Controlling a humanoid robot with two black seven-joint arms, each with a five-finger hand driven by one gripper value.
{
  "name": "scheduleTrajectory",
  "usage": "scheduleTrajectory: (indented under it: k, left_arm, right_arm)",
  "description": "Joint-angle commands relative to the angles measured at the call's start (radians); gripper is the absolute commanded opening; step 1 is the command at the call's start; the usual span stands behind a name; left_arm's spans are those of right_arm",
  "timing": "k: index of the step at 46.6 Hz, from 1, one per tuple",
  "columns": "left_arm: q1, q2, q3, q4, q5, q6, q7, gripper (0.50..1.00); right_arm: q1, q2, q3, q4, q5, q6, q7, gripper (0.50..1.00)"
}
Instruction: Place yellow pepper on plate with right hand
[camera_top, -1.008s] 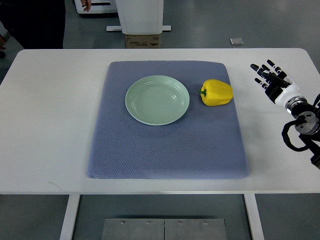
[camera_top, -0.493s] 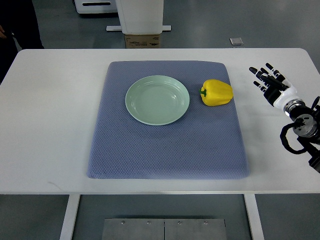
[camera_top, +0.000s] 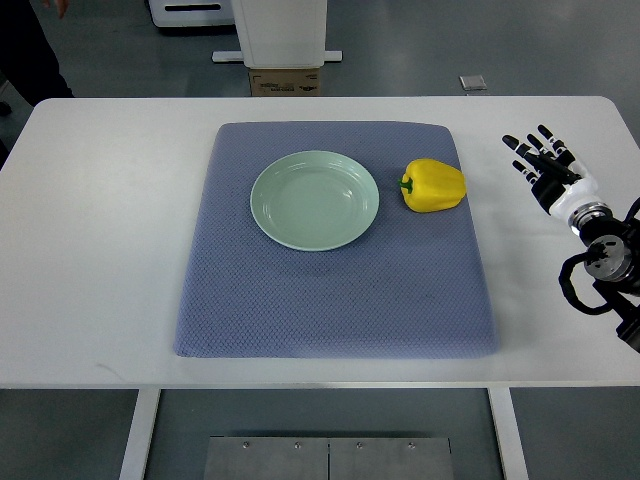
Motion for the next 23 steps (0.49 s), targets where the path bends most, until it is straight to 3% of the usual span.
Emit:
scheduleTrajectory:
  k: [1, 9, 23]
  left_arm:
    - [0.0, 0.0, 0.0, 0.0, 0.0, 0.0, 0.0, 1.0]
    - [0.0, 0.0, 0.0, 0.0, 0.0, 0.0, 0.0, 1.0]
    - [-0.006, 0.0, 0.0, 0.0, 0.0, 0.0, 0.0, 1.0]
  right_arm:
    - [-0.002, -0.002, 0.003, -0.001, 0.0, -0.006, 0.043, 1.0]
    - [0.003, -0.004, 0.009, 0.001, 0.0, -0.012, 0.14, 1.0]
    - [0.02, -0.04, 0.016, -0.004, 0.0, -0.01, 0.141, 1.0]
